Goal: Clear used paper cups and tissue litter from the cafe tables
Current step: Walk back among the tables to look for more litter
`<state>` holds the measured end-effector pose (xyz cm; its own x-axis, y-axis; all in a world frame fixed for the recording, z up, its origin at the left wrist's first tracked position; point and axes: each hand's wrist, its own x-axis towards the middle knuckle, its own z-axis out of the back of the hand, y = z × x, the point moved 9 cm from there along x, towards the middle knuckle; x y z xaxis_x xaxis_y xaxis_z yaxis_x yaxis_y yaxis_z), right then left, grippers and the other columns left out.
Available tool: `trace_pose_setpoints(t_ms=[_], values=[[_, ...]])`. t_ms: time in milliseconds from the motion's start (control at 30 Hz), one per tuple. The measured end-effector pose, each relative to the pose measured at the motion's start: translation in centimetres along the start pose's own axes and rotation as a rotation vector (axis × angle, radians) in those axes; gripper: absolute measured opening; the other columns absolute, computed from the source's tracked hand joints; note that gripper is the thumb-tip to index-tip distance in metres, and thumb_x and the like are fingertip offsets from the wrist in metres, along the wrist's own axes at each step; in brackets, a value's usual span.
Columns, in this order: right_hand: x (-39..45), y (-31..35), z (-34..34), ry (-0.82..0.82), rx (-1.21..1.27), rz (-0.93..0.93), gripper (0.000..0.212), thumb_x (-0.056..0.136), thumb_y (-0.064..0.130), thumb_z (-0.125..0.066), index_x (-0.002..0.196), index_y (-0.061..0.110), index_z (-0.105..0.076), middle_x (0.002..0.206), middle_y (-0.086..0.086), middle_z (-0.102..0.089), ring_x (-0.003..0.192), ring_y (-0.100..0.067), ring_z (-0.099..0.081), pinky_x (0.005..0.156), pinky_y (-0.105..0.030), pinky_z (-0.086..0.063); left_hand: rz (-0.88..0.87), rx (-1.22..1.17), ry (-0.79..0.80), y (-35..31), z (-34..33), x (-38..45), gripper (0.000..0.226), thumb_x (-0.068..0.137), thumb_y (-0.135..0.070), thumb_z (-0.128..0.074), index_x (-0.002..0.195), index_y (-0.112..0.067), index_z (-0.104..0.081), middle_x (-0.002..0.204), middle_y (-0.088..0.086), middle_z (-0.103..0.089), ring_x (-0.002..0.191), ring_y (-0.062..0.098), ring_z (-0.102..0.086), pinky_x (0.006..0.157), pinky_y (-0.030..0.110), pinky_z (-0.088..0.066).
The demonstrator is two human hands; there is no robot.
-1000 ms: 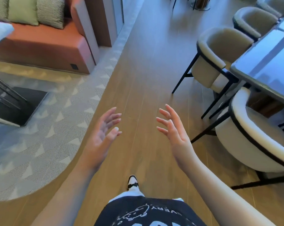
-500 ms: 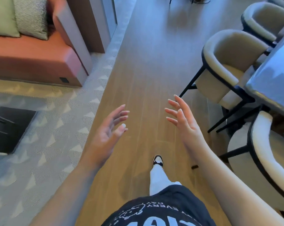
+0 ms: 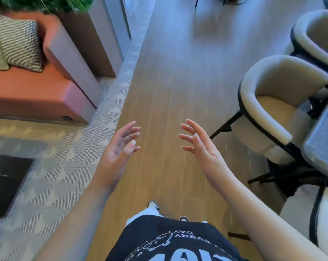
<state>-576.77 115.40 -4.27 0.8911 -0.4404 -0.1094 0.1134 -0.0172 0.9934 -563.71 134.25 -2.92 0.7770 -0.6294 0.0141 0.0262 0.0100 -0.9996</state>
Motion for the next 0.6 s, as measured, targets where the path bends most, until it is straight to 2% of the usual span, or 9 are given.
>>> trace_pose_setpoints(t_ms=[233, 333, 600], values=[[15.0, -0.1, -0.6, -0.048, 0.130, -0.069, 0.055, 0.092, 0.066, -0.041, 0.142, 0.043, -0.045, 0.141, 0.017, -0.056, 0.128, -0.009, -0.058, 0.107, -0.040, -0.049, 0.036, -0.016, 0.029, 3.8, 4.1, 14.3, 0.044, 0.092, -0.043, -0.056, 0.136, -0.043, -0.060, 0.139, -0.004, -0.062, 0.134, 0.017, -0.056, 0.100, 0.038, -0.056], [21.9, 0.8, -1.1, -0.093, 0.194, -0.092, 0.047, 0.098, 0.058, -0.038, 0.141, 0.041, -0.046, 0.140, 0.015, -0.058, 0.127, -0.011, -0.060, 0.107, -0.043, -0.049, 0.058, -0.016, 0.062, 4.3, 6.1, 21.1, 0.050, 0.091, -0.043, -0.057, 0.140, -0.033, -0.057, 0.139, -0.004, -0.063, 0.134, 0.017, -0.056, 0.101, 0.038, -0.056], [36.9, 3.6, 0.5, -0.186, 0.233, -0.091, 0.047, 0.095, 0.059, -0.041, 0.138, 0.042, -0.050, 0.139, 0.015, -0.060, 0.127, -0.013, -0.060, 0.105, -0.044, -0.049, 0.046, -0.022, 0.131, 2.3, 9.1, 38.6, 0.051, 0.090, -0.045, -0.056, 0.140, -0.032, -0.056, 0.138, -0.007, -0.062, 0.135, 0.015, -0.054, 0.101, 0.036, -0.054]])
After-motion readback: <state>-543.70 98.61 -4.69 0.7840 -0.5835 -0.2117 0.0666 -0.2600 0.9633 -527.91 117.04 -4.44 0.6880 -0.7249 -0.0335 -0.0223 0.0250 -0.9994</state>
